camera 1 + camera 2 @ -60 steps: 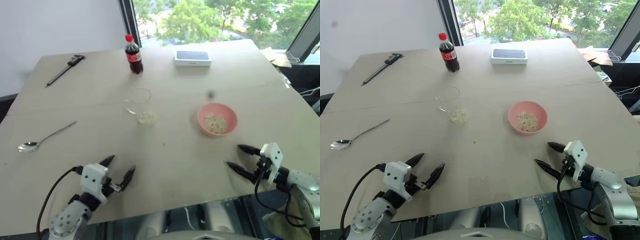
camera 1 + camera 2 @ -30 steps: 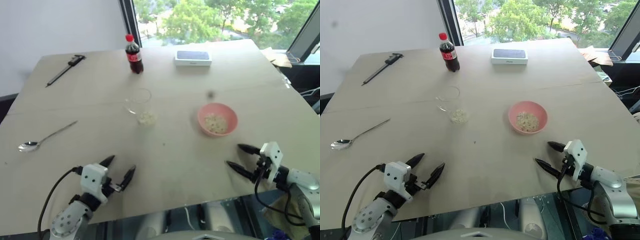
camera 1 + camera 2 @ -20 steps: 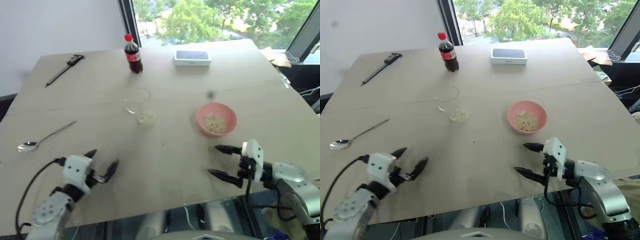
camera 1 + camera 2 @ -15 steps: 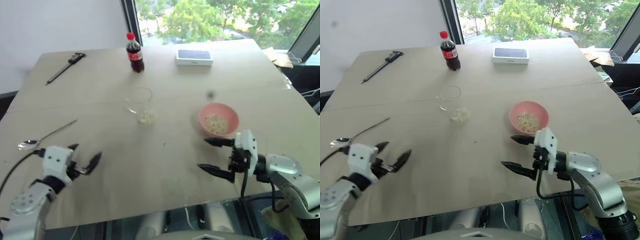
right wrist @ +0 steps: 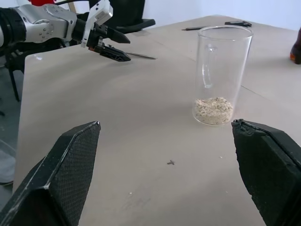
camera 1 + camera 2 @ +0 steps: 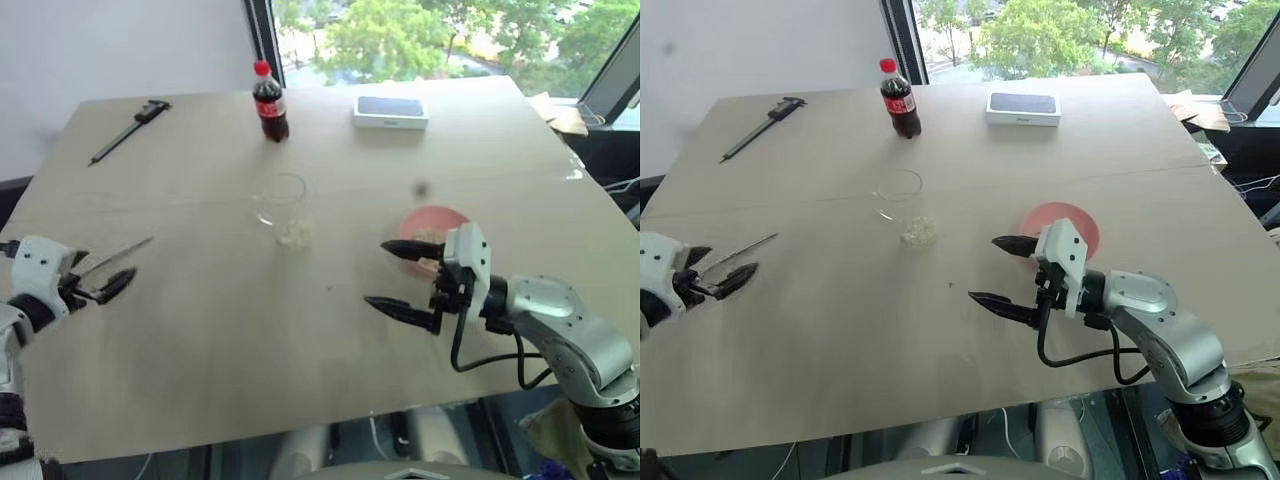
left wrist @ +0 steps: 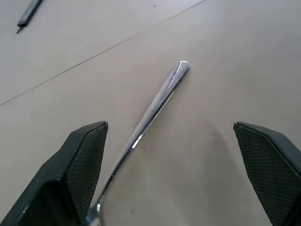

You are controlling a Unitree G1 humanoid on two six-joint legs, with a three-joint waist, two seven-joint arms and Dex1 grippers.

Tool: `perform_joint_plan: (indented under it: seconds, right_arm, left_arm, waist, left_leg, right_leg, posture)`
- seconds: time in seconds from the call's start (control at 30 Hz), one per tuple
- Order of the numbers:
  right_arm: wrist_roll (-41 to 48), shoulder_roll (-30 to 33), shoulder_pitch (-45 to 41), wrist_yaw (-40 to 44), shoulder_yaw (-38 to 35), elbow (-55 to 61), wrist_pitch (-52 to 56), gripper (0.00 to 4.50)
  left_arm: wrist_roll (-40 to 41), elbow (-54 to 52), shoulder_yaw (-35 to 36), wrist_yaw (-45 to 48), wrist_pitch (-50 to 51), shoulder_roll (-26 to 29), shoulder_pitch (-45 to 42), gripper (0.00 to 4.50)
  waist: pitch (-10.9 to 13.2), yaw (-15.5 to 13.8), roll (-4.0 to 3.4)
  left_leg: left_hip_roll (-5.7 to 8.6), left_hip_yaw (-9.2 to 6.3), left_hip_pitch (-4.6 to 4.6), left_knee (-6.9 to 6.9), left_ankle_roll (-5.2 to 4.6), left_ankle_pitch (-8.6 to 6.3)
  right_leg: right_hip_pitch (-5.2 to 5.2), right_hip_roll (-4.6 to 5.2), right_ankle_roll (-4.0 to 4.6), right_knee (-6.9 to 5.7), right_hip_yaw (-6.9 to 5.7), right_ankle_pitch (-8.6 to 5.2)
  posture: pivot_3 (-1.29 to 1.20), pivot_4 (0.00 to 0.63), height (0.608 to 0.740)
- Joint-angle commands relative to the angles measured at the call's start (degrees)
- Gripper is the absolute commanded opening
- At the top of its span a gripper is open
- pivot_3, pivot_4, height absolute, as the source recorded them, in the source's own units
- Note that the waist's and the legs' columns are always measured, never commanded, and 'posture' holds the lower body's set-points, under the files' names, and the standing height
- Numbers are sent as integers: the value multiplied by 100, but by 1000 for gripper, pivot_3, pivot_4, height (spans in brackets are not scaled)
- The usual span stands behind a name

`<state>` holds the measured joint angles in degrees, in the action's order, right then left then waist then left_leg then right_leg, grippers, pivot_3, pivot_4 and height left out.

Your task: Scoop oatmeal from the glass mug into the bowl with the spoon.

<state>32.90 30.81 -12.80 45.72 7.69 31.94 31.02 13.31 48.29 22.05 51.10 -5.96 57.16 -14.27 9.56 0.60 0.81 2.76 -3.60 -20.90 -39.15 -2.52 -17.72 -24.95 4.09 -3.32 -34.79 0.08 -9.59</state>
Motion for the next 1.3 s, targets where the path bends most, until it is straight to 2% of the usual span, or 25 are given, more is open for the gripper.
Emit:
perform_joint_plan:
  seconds: [0.03, 0.3, 0.53, 0.63, 0.93, 1.17, 1.3]
  right_arm:
    - [-10, 14, 3, -20, -128, 65, -120, 4500]
    - [-31, 46, 153, -157, -297, 147, -117, 4500]
    - [58, 57, 118, -377, -460, 260, 34, 4500]
    - [76, 71, 86, -435, -512, 242, 58, 4500]
    - [73, 161, -45, -487, -683, 148, 93, 4500]
    - [75, 169, 49, -506, -707, 170, 89, 4500]
    - [47, 151, -4, -432, -641, 72, 44, 4500]
  left_arm:
    - [-229, 802, -118, 217, -363, 340, -441, 4471]
    - [-926, 2252, -749, 235, -411, 630, -1464, 4471]
    - [-1150, 2738, -946, 148, 13, 560, -1516, 4471]
    - [-1185, 2815, -993, 110, 220, 530, -1416, 3824]
    - [-1222, 2939, -956, -361, 664, 547, -830, 28]
    - [-1091, 2906, -740, -397, 619, 435, -439, 28]
    - [-743, 2853, -333, -370, 643, 343, -502, 28]
  waist:
    - [0, 7, 3]
    - [0, 6, 5]
    - [-6, 41, -9]
    - [-8, 59, -13]
    - [-35, 276, -61]
    - [-58, 334, -100]
    - [-63, 323, -110]
  left_leg:
    - [0, 0, -1, 0, 0, 0]
    - [1, 3, -10, 0, -1, 0]
    - [0, 17, 12, 0, -22, -11]
    - [-1, 33, 25, -1, -25, -13]
    - [-14, 95, 75, 4, -29, -14]
    - [-16, 143, 105, 24, -33, -16]
    - [-20, 154, 112, 29, -33, -17]
  right_leg:
    - [-1, 0, 0, 0, 0, 0]
    - [-13, -2, -1, -8, 2, 0]
    - [-12, -4, -1, -35, 18, 0]
    - [-17, -5, -1, -62, 38, -1]
    - [-16, -17, -19, -104, 104, -12]
    - [-13, -15, -24, -105, 149, -15]
    - [-14, -16, -27, -105, 157, -17]
  posture:
    - [0, 150, 740]
    - [0, 150, 740]
    - [0, 150, 740]
    - [0, 150, 740]
    - [0, 150, 740]
    - [0, 150, 740]
    - [0, 150, 740]
